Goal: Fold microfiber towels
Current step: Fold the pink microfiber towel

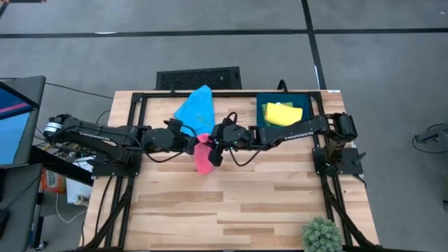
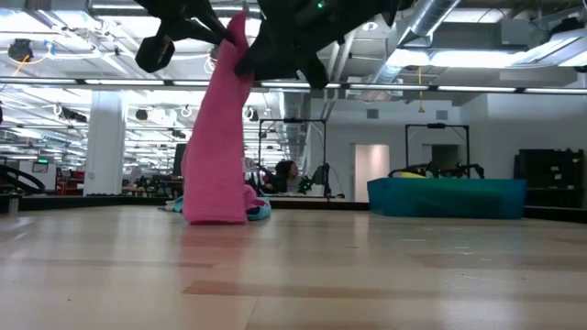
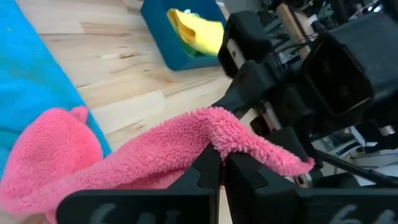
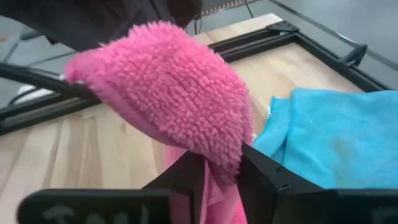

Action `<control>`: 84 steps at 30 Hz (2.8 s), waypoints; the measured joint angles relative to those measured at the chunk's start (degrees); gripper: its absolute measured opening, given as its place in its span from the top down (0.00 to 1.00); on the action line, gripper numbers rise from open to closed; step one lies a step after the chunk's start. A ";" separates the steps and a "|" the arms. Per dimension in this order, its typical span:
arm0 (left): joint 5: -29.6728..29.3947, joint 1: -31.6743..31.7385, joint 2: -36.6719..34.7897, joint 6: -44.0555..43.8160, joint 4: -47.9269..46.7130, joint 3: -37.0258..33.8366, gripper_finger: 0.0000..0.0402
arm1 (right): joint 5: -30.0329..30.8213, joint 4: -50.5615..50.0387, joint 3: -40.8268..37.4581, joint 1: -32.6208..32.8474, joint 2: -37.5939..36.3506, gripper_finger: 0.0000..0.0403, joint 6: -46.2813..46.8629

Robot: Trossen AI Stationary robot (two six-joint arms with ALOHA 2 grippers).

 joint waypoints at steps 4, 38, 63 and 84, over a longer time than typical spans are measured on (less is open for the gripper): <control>1.01 -0.01 0.00 0.00 -0.80 0.00 1.00 | -0.18 -1.03 0.00 0.43 0.00 0.77 -1.20; 21.70 -0.79 0.02 23.49 -18.72 0.04 1.00 | -6.31 -10.38 0.00 1.63 -0.15 0.99 2.63; 25.56 -1.04 0.04 20.37 -10.26 -0.02 0.57 | -7.75 -10.93 0.00 1.71 -0.07 0.99 4.11; 3.86 -6.22 18.34 29.03 -6.26 5.11 0.54 | -11.04 -10.84 -0.02 -4.15 0.00 0.98 8.56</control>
